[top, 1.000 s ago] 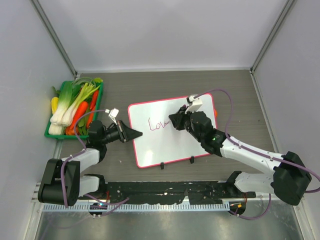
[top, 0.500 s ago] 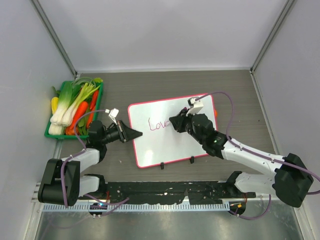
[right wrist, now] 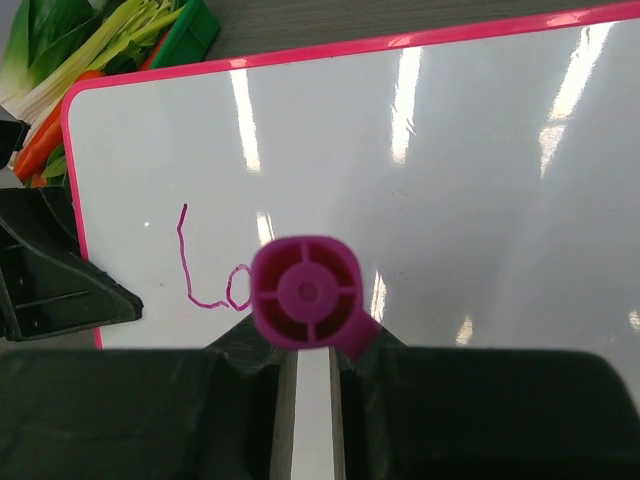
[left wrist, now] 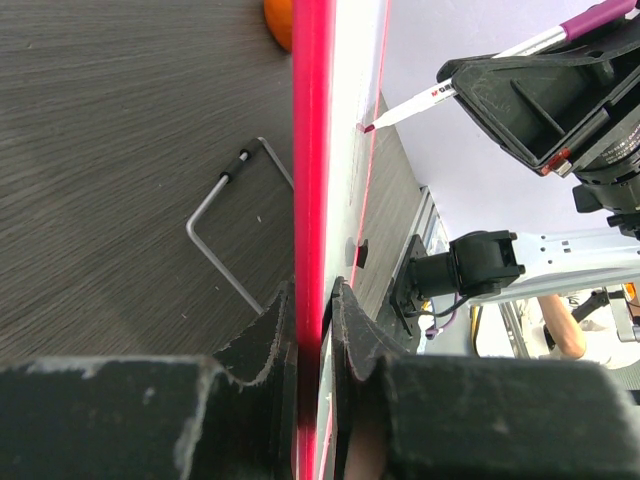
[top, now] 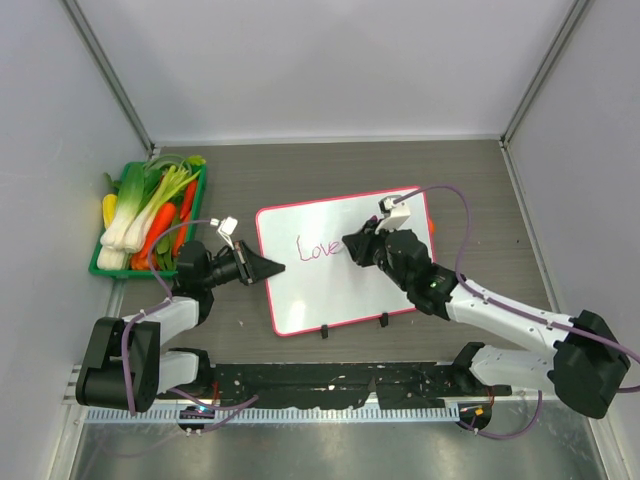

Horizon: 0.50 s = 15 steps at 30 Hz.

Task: Write a sentence on the whiteboard
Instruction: Write on the whiteboard with the whiteboard.

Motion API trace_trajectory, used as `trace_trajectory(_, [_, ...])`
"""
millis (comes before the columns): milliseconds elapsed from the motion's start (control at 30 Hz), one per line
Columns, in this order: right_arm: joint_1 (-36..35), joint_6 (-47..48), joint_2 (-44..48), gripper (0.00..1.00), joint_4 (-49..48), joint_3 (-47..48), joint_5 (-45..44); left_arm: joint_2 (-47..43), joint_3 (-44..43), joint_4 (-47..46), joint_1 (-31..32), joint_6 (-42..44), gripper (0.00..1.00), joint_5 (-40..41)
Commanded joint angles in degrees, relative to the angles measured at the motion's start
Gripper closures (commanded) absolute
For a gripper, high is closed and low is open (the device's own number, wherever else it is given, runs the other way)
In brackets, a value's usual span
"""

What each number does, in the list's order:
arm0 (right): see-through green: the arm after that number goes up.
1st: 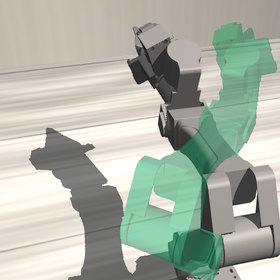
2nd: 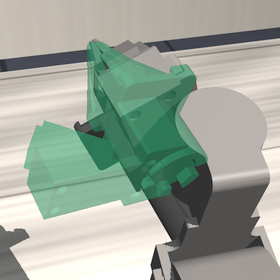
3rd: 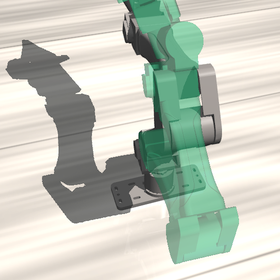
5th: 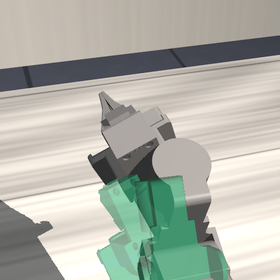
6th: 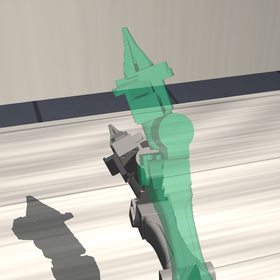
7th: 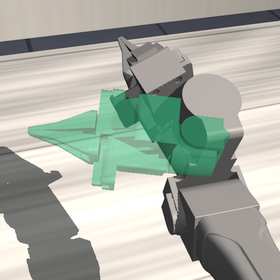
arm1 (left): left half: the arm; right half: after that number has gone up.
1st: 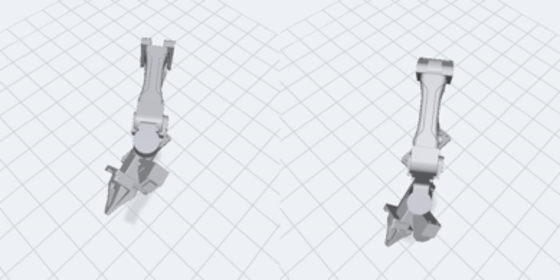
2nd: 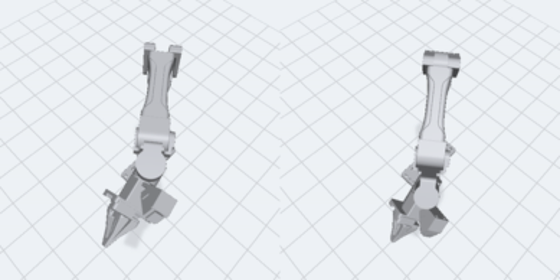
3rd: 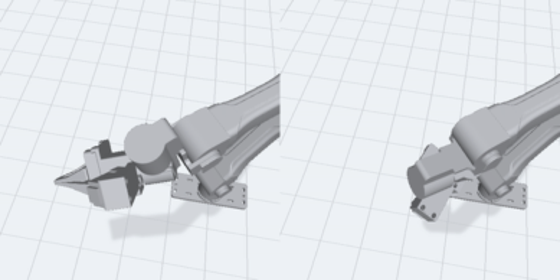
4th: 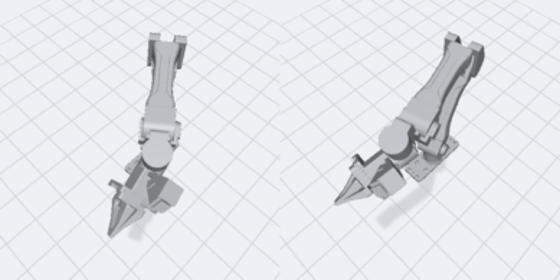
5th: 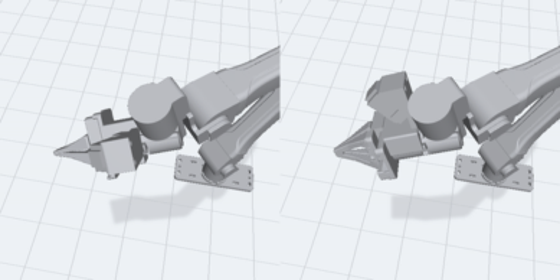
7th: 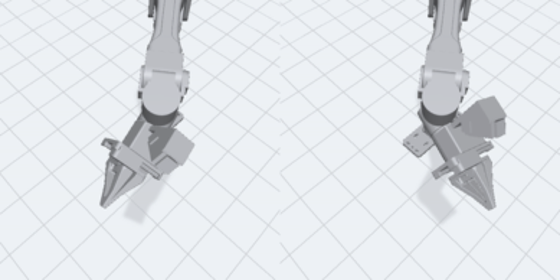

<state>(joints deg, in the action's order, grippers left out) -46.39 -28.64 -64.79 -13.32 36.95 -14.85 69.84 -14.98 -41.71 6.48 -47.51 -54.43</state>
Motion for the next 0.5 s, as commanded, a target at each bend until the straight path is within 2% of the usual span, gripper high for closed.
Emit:
trace_trajectory(0, [0.25, 1.49, 1.34, 0.99, 3.13, -0.3, -4.48, 0.29, -0.31, 2.95, 0.64, 6.81, 1.0, 4.34])
trace_trajectory(467, [0.25, 2.01, 2.83, 0.99, 2.42, 1.02, -5.01, 0.29, -0.31, 3.04, 0.64, 6.9, 1.0, 4.42])
